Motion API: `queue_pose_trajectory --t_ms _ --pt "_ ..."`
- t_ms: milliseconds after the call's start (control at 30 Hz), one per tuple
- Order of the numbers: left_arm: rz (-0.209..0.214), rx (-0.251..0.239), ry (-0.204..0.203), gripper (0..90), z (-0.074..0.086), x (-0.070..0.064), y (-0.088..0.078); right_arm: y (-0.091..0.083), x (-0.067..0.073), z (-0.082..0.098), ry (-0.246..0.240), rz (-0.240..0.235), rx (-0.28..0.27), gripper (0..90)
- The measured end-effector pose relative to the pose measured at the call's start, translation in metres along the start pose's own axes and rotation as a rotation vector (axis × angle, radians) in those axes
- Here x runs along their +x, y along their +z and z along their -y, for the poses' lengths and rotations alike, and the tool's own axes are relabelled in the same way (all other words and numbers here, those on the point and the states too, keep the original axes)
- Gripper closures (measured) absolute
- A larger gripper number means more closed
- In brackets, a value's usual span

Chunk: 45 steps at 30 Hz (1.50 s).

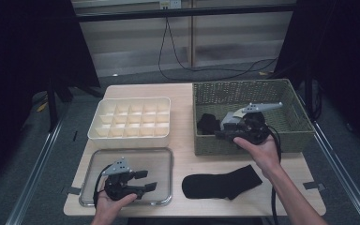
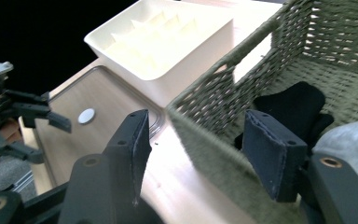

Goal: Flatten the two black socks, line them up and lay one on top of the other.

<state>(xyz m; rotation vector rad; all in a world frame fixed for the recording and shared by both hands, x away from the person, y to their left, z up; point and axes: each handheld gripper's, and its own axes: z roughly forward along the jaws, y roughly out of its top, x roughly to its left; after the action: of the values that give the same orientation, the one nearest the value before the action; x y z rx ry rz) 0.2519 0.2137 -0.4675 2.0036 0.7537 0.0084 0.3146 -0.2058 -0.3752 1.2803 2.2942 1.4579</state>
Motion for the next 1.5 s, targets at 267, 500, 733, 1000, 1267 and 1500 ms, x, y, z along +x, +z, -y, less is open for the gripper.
queue_pose_trajectory --t_ms 267,500,733,1000,1267,1500 --pt "-0.009 -0.014 -0.025 34.8 0.002 0.005 -0.004 0.014 -0.020 -0.026 -0.027 0.026 0.045 42.3" --pt "-0.012 -0.018 -0.041 34.2 0.003 0.009 -0.003 0.033 -0.042 -0.036 -0.007 0.050 0.079 41.7" --pt "-0.013 -0.009 -0.026 34.2 0.003 0.008 -0.001 0.046 -0.053 -0.052 -0.014 0.063 0.105 41.4" --pt "-0.020 -0.010 -0.027 34.3 0.002 0.008 -0.001 0.072 -0.070 -0.060 -0.011 0.072 0.165 42.6" --pt "-0.023 -0.010 -0.031 34.5 0.002 0.009 -0.001 0.106 -0.088 -0.063 0.015 0.120 0.275 45.8" --pt "-0.018 -0.007 -0.040 34.5 0.002 0.011 0.001 0.130 -0.103 -0.052 0.053 0.106 0.370 49.9"
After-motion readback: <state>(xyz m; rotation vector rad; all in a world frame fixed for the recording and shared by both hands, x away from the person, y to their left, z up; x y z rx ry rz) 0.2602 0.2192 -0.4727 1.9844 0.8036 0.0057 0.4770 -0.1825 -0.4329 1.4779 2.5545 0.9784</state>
